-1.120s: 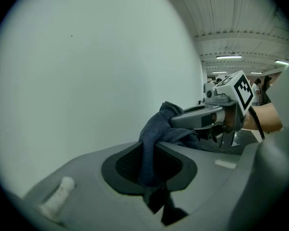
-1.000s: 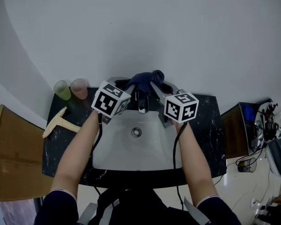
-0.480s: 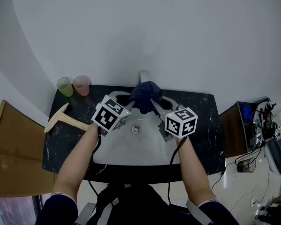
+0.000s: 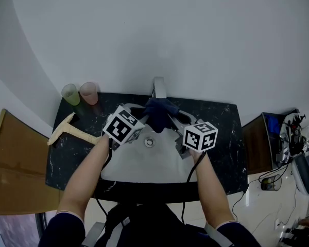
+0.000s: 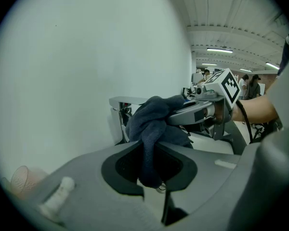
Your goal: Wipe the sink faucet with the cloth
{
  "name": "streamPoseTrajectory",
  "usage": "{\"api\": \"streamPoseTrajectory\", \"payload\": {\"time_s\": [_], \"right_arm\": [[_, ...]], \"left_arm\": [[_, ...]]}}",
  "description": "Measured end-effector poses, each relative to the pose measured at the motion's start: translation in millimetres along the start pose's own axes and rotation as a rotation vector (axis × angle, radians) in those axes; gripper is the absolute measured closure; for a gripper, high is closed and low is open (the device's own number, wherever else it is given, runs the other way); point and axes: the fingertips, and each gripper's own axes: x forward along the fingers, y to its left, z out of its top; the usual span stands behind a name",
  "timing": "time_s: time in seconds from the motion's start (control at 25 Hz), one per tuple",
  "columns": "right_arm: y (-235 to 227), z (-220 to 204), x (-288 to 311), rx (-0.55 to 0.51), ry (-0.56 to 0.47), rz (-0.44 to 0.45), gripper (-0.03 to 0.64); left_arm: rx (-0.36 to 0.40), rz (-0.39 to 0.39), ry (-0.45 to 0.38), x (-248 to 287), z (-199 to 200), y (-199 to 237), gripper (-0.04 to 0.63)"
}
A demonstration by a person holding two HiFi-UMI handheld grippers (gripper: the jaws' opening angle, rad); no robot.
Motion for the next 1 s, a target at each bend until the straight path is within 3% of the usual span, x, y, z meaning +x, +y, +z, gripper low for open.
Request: {"api": "streamPoseTrajectory", "payload": {"time_s": [0.48, 0.72, 1.0], "right_arm": [[-32, 15, 45, -0.042, 0.042, -0.007, 0.555], [-33, 25, 57, -0.098, 0.047, 0.005, 0.557], [-26, 15, 51, -0.061, 0.044, 0.016, 0.568]], "left_arm": [[-0.109, 0.046, -0.020, 33, 5, 43, 0.537], [-0.114, 0.088, -0.044, 33, 8, 55, 0.537], [-0.142, 0.098, -0.057, 29, 0, 47, 0.537]]}}
